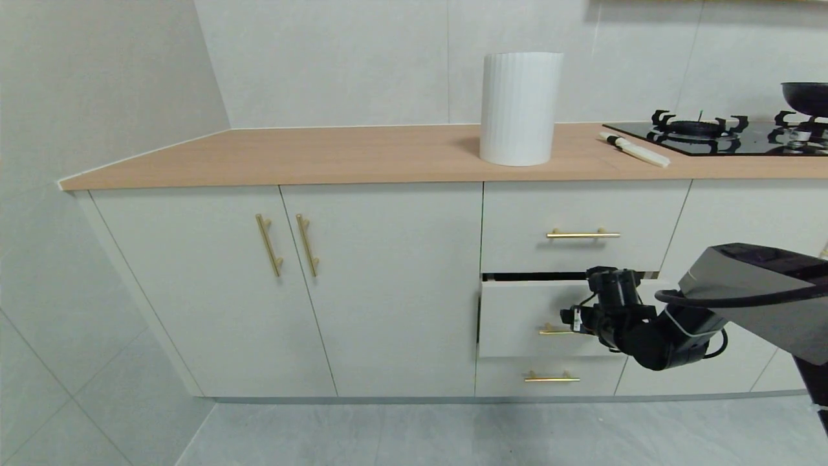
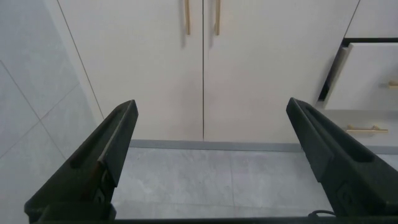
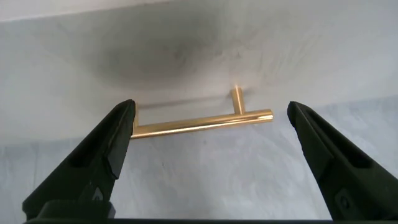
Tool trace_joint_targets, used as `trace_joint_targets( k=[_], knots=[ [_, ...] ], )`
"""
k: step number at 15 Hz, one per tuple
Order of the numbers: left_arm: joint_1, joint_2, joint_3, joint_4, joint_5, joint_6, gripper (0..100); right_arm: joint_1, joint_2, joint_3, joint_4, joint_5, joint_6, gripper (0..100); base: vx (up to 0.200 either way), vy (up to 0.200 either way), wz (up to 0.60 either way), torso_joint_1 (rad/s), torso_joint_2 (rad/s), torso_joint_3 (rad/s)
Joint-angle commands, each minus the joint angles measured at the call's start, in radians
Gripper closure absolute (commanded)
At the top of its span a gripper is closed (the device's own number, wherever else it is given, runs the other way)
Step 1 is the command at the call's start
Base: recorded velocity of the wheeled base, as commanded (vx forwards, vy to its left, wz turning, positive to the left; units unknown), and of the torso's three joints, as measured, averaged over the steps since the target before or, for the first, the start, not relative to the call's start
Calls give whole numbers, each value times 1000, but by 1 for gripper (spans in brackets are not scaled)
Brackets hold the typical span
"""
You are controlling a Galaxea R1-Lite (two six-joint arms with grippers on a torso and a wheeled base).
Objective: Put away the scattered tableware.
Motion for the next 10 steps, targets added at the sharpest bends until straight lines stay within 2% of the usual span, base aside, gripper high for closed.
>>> trace_joint_targets(
  k=[1, 4, 10],
  knots=[
    [0, 0, 0, -1, 0, 0, 0, 0, 31, -7, -30, 1, 9, 0, 0, 0, 0, 0, 0, 0],
    [0, 0, 0, -1, 0, -2, 0, -4, 39, -26, -41, 2, 15, 0, 0, 0, 0, 0, 0, 0],
    [0, 0, 0, -1, 0, 0, 0, -30, 102, -142, -41, 1, 82, 0, 0, 0, 0, 0, 0, 0]
  ],
)
